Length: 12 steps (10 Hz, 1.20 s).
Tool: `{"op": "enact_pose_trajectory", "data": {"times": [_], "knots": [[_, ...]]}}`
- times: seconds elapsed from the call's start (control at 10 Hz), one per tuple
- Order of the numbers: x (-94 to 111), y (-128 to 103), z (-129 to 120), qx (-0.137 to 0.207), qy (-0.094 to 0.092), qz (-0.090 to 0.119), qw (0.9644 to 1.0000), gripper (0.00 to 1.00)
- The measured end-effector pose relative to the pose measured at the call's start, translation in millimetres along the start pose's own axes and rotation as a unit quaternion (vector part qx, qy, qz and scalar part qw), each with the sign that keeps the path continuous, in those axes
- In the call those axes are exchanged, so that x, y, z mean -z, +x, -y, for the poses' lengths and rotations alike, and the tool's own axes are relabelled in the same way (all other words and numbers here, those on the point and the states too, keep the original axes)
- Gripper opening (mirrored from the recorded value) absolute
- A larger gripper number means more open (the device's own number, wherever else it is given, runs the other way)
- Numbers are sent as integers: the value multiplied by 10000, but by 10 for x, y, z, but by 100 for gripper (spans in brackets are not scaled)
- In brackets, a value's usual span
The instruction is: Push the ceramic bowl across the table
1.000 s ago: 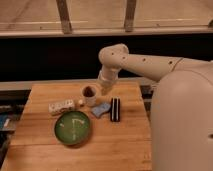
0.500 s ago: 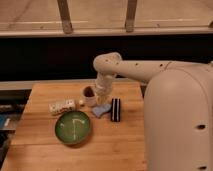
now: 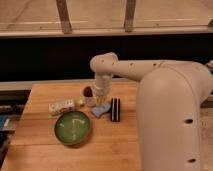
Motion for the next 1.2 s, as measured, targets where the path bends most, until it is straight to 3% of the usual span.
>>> {"op": "enact_pose_trajectory", "data": {"times": [0.2, 0.5, 1.2], "knots": [[-325, 99, -61, -50, 7, -247, 9997, 0], [-595, 229, -236, -19, -50, -518, 9986, 0], [-945, 282, -477, 92, -79, -882, 9960, 0]]}}
